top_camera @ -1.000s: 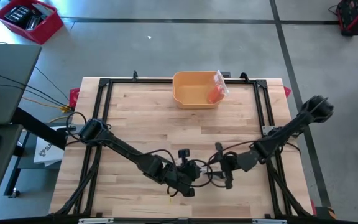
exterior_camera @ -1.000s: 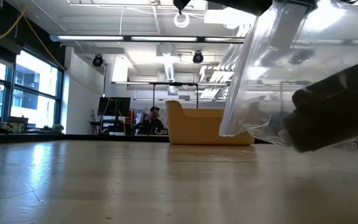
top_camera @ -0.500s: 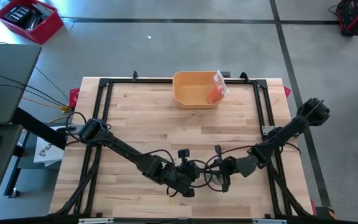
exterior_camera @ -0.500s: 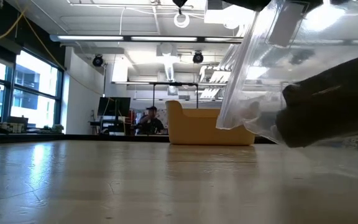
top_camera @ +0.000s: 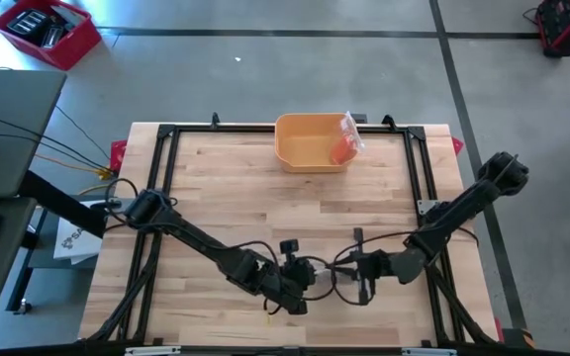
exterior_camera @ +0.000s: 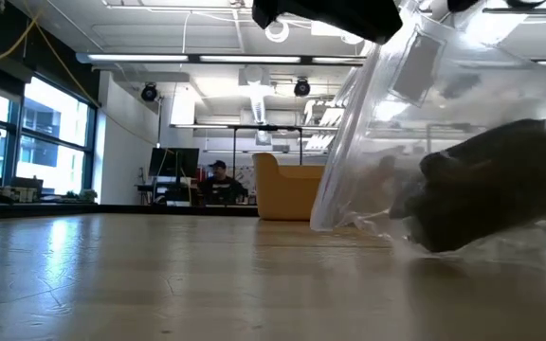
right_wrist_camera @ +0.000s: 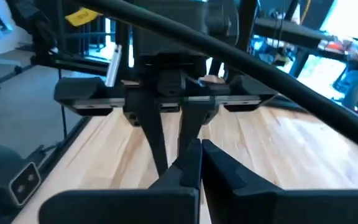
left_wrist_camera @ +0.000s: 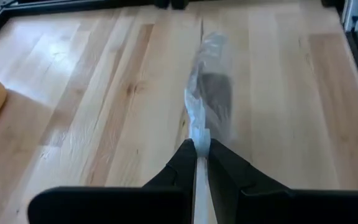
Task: Roll bandage
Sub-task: Close the transparent zip bag
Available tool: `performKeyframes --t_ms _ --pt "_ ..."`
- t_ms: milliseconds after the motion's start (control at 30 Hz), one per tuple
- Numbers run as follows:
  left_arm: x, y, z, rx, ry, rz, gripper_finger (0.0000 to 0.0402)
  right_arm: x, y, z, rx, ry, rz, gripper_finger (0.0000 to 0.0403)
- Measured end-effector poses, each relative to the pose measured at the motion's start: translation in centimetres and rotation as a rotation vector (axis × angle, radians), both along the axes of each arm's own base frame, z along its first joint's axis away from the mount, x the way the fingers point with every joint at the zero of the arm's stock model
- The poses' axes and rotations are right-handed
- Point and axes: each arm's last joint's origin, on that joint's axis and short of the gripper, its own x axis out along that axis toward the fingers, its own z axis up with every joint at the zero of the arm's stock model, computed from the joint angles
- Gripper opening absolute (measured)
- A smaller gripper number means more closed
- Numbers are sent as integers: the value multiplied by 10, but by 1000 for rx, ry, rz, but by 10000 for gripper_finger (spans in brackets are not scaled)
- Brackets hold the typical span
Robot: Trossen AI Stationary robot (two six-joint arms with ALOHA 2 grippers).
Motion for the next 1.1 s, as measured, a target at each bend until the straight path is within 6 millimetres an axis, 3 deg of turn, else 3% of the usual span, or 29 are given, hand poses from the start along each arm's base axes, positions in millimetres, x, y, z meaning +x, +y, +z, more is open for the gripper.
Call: performKeyframes --t_ms 167,333,600,700,800,933,1100 --pt "-1 1 0 -7 4 17 19 -8 -5 15 8 -41 -5 1" --pt "1 1 2 -16 -24 22 19 -8 -6 12 -4 7 78 10" --pt "1 0 3 -27 -26 13 19 4 -11 -18 8 191 102 115" --pt "2 -1 3 -44 -23 -2 19 11 -10 -25 15 203 124 132" --pt "2 -1 3 -45 -22 -4 19 15 -7 -29 -20 187 144 109" --pt "2 -1 3 -46 -21 -5 23 16 -7 -31 -34 176 102 19" --pt "2 0 3 -61 -24 2 66 11 -3 -23 -39 117 37 3"
